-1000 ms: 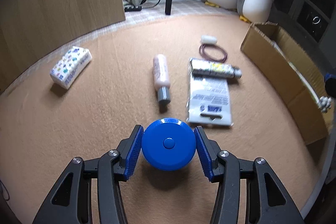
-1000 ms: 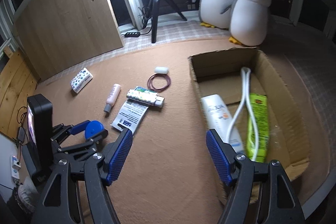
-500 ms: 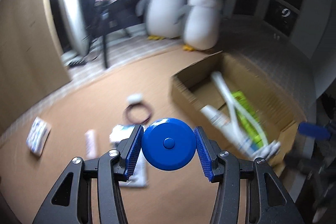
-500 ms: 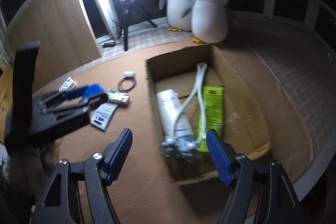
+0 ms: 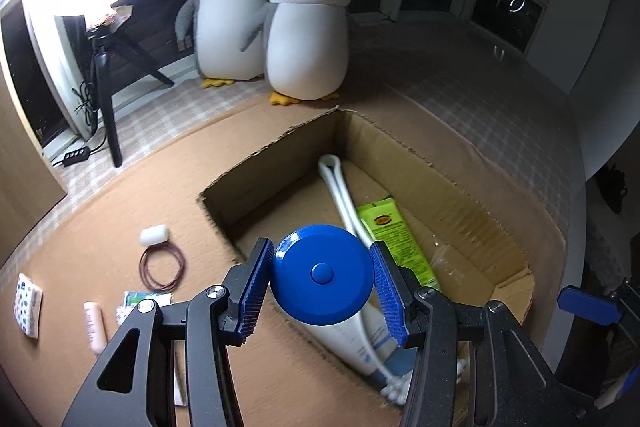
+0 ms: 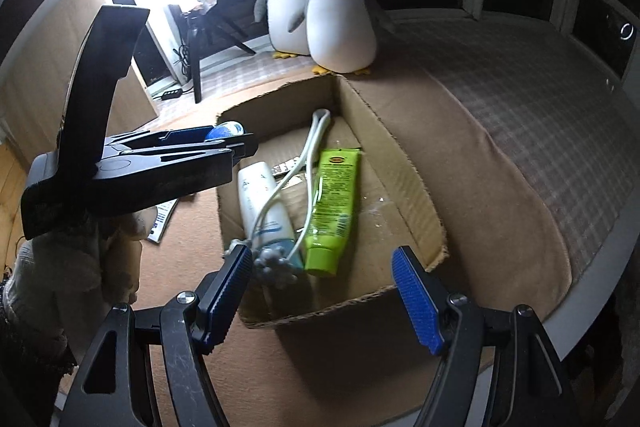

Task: Organize objects
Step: 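Carry the blue tape measure with the left tool into the box and open, then grasp the pink lotion bottle with the left tool while the right tool grasps the patterned tube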

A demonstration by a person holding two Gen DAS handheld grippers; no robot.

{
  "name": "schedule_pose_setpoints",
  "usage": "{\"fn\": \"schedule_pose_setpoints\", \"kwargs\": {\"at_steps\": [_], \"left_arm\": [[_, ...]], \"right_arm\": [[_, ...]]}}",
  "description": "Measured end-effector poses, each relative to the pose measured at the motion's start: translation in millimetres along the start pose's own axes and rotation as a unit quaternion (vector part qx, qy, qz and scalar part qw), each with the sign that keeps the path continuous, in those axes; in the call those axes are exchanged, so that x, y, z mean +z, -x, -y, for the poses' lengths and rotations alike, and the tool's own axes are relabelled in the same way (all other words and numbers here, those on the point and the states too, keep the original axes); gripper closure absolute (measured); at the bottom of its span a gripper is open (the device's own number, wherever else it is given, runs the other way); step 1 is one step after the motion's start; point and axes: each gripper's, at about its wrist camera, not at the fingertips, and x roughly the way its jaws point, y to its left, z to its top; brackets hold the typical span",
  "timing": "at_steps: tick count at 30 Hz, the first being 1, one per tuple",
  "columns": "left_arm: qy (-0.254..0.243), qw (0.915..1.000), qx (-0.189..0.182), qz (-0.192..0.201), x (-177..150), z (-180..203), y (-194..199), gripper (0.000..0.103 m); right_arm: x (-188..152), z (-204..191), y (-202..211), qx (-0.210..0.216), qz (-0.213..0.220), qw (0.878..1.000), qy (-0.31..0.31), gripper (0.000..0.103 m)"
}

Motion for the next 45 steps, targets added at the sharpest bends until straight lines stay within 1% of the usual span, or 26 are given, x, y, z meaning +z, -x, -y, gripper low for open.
{"fn": "schedule_pose_setpoints", "kwargs": {"at_steps": [5,6,7,10,15,20,23,28,32,35,41,45], "left_arm": [[-0.002,1.0000,-0.003,-0.008,3,5,-3,0.049],[-0.001,1.0000,0.002,-0.006,4,5,-2,0.045],[-0.001,1.0000,0.002,-0.003,4,5,-1,0.044],[0.000,1.0000,0.003,0.000,4,3,4,0.044],[0.007,0.9999,0.009,0.001,0,-7,12,0.044],[0.018,0.9995,0.023,0.006,-8,-26,24,0.044],[0.028,0.9989,0.036,0.006,-14,-43,32,0.044],[0.061,0.9964,0.058,0.005,-31,-83,47,0.044],[0.087,0.9930,0.080,0.002,-48,-119,56,0.044],[0.110,0.9891,0.097,-0.005,-65,-149,63,0.044],[0.146,0.9820,0.119,-0.018,-95,-194,72,0.044],[0.161,0.9789,0.124,-0.024,-104,-211,72,0.044]], "right_arm": [[1,1,-2,0.000,0.000,1.000,0.002,0.034],[1,1,-2,0.000,0.000,1.000,0.003,0.034],[1,1,-2,0.001,0.000,1.000,0.004,0.034],[1,-2,-3,0.002,-0.001,1.000,0.007,0.034],[0,-10,-3,0.006,-0.003,1.000,0.016,0.034],[1,-25,-4,0.016,-0.002,0.999,0.032,0.034],[4,-36,-5,0.026,-0.002,0.999,0.046,0.034],[12,-61,-8,0.051,0.003,0.996,0.077,0.034],[19,-84,-17,0.081,-0.004,0.991,0.103,0.034],[25,-100,-29,0.093,-0.015,0.988,0.120,0.034],[34,-134,-49,0.103,-0.026,0.982,0.155,0.034],[41,-151,-63,0.113,-0.037,0.979,0.163,0.034]]}}
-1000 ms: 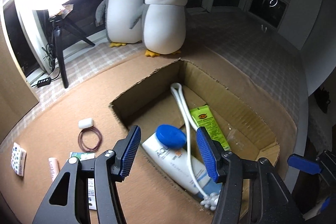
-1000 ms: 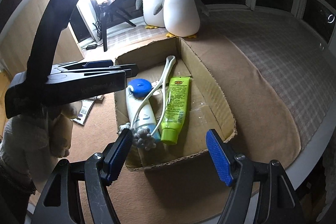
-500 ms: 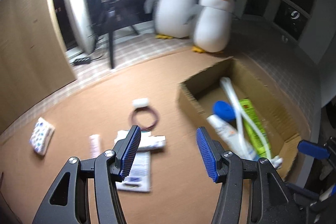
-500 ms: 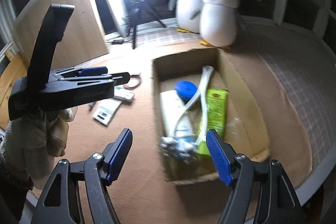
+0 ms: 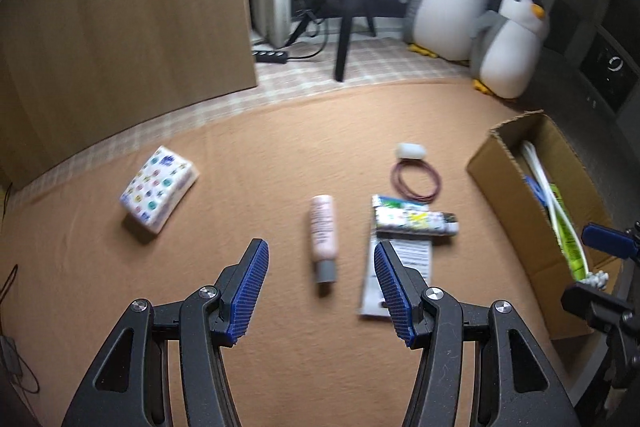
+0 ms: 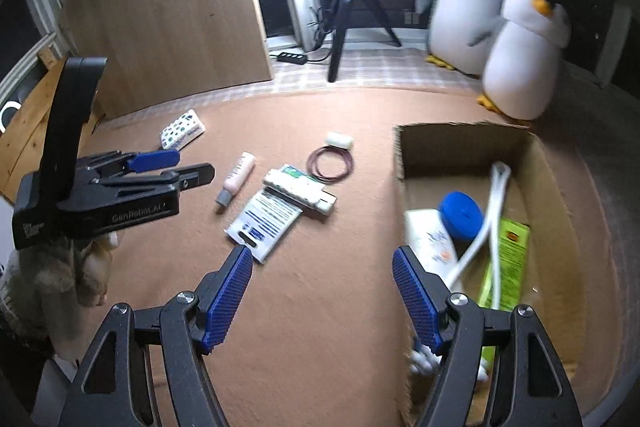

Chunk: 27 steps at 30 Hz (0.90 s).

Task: Organize objects
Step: 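Grasp the pink lotion bottle with the left tool while the right tool grasps the patterned tube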

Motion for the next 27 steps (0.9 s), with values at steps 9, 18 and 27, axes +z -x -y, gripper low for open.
{"fn": "schedule_pose_setpoints", "kwargs": {"at_steps": [9,18,27], "left_arm": [[0.023,0.9994,-0.010,-0.022,1,-16,-21,0.044],[0.016,0.9981,-0.024,-0.054,16,-5,-57,0.045],[0.006,0.9969,-0.013,-0.077,25,-3,-80,0.061]], "right_arm": [[21,-8,-35,0.000,-0.027,1.000,0.009,0.034],[47,-11,-80,0.013,-0.067,0.998,0.008,0.038],[62,-19,-119,0.005,-0.107,0.993,0.041,0.045]]}}
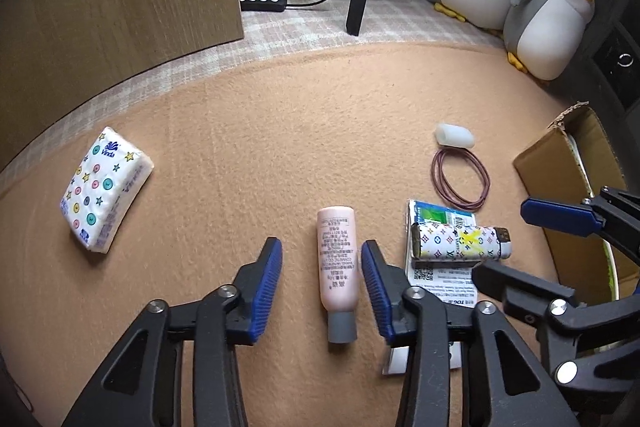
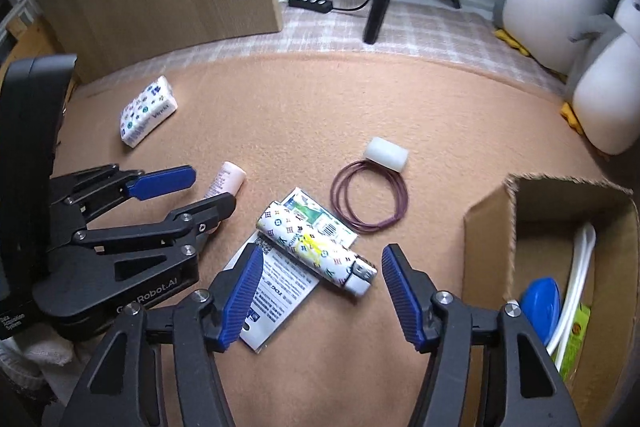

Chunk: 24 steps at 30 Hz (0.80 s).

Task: Organize objects
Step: 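Grasp the pink lotion bottle with the left tool while the right tool grasps the patterned tube, then carry the pink bottle toward the box with the left tool while the right tool lowers the tube in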

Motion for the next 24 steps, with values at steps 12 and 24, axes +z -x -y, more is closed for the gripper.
{"fn": "schedule_pose_setpoints", "kwargs": {"at_steps": [12,24], "left_arm": [[0.008,1.0000,-0.001,-0.004,-4,-12,-6,0.081],[0.030,0.9995,-0.009,0.002,-31,-29,4,0.081]], "right_arm": [[7,-7,-30,-0.010,-0.029,0.999,0.025,0.045],[-2,-9,-28,0.004,-0.027,1.000,0.008,0.082]]}}
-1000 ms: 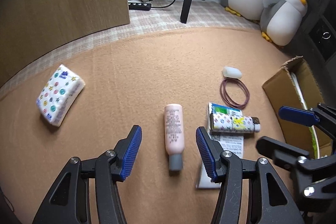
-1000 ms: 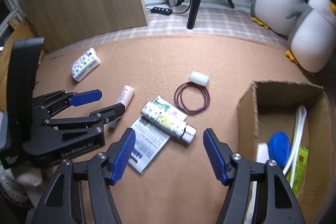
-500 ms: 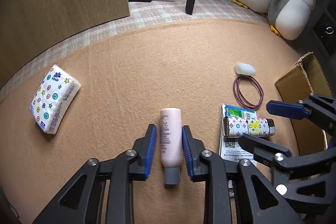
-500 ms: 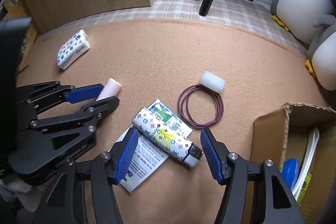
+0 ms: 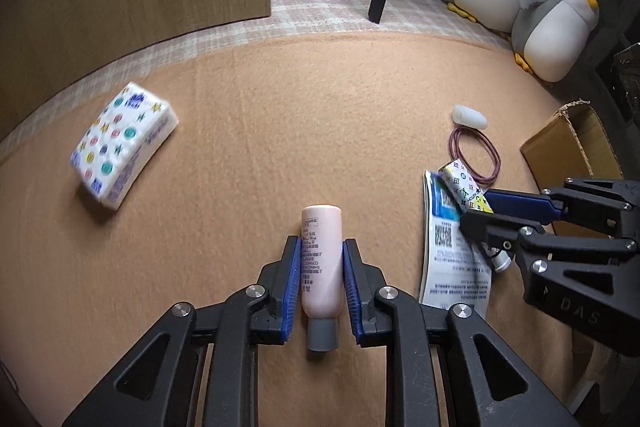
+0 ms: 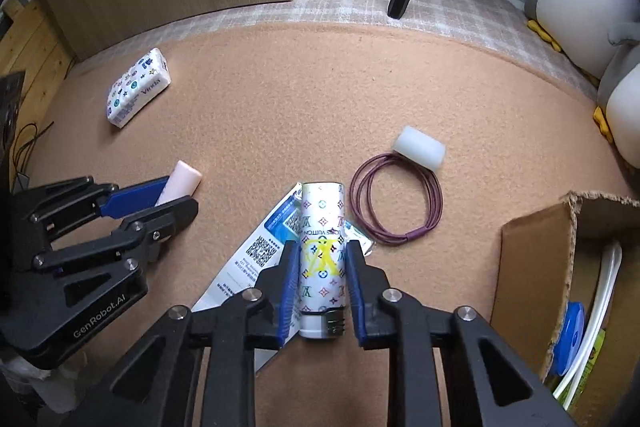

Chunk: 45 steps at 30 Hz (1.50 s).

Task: Organize objects
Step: 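Carry the pink bottle toward the box with the left tool while the right tool lowers the tube in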

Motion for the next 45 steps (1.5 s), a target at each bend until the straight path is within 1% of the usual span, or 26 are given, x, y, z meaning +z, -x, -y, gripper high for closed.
{"fn": "schedule_pose_setpoints", "kwargs": {"at_steps": [6,14,19,22,24,31,36,41,45], "left_arm": [[0.015,0.9999,-0.005,-0.001,-19,-3,9,0.081],[0.020,0.9997,-0.010,0.003,-46,5,28,0.081],[0.014,0.9997,-0.013,0.013,-53,18,41,0.081],[0.004,0.9996,-0.015,0.021,-54,31,52,0.081],[0.000,0.9994,-0.020,0.027,-51,39,58,0.081],[-0.031,0.9978,-0.037,0.046,-39,83,77,0.081],[-0.058,0.9952,-0.056,0.055,-30,125,86,0.081],[-0.084,0.9920,-0.073,0.058,-21,170,88,0.081],[-0.103,0.9893,-0.087,0.057,-17,204,86,0.081]], "right_arm": [[-15,3,6,0.011,0.009,1.000,-0.020,0.082],[-38,9,22,0.026,0.021,0.999,-0.043,0.082],[-53,7,47,0.038,0.043,0.997,-0.043,0.082],[-62,10,66,0.048,0.060,0.996,-0.051,0.082],[-69,13,82,0.047,0.073,0.995,-0.051,0.082],[-98,36,131,0.024,0.110,0.992,-0.053,0.082],[-121,68,157,0.003,0.125,0.990,-0.070,0.082],[-140,102,173,-0.022,0.138,0.986,-0.092,0.082],[-153,127,178,-0.037,0.139,0.984,-0.109,0.082]]}}
